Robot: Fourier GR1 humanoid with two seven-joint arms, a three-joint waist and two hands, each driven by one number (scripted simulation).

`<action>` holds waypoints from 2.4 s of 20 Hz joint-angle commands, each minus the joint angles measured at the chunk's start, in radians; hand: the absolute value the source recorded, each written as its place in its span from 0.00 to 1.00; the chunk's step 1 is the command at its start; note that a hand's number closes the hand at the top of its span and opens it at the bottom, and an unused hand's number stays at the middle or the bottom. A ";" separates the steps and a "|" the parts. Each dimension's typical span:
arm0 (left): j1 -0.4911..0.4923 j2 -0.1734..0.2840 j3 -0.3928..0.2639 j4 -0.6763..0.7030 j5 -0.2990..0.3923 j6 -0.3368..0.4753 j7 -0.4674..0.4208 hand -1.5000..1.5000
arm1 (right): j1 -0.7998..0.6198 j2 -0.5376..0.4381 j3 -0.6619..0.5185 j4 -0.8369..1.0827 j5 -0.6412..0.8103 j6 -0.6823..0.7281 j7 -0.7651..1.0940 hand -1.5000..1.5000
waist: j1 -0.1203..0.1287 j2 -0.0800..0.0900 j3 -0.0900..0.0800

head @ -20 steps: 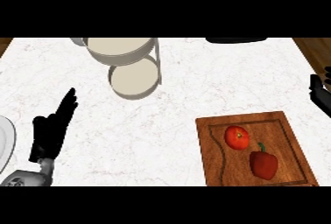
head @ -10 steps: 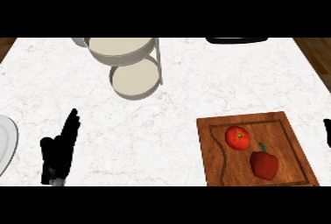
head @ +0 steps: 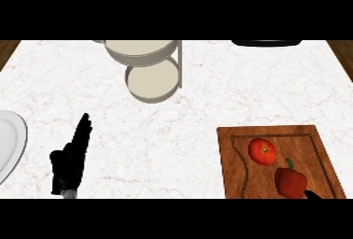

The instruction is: Pick the tomato from the cutting board and place it in the tiered basket

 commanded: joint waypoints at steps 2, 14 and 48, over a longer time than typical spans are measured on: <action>0.034 0.005 -0.029 0.001 0.004 -0.033 0.018 0.50 | 0.139 -0.102 0.039 -0.060 0.151 0.100 0.231 0.00 | 0.048 0.018 -0.006; -0.018 -0.030 -0.049 0.054 -0.009 -0.046 0.013 0.50 | 0.070 -0.080 0.025 -0.258 0.542 0.389 0.774 0.00 | 0.092 0.026 -0.002; 0.013 -0.054 -0.035 0.074 -0.038 -0.027 0.011 0.50 | -0.564 0.376 -0.034 0.198 0.753 1.061 0.988 0.00 | 0.051 0.002 0.007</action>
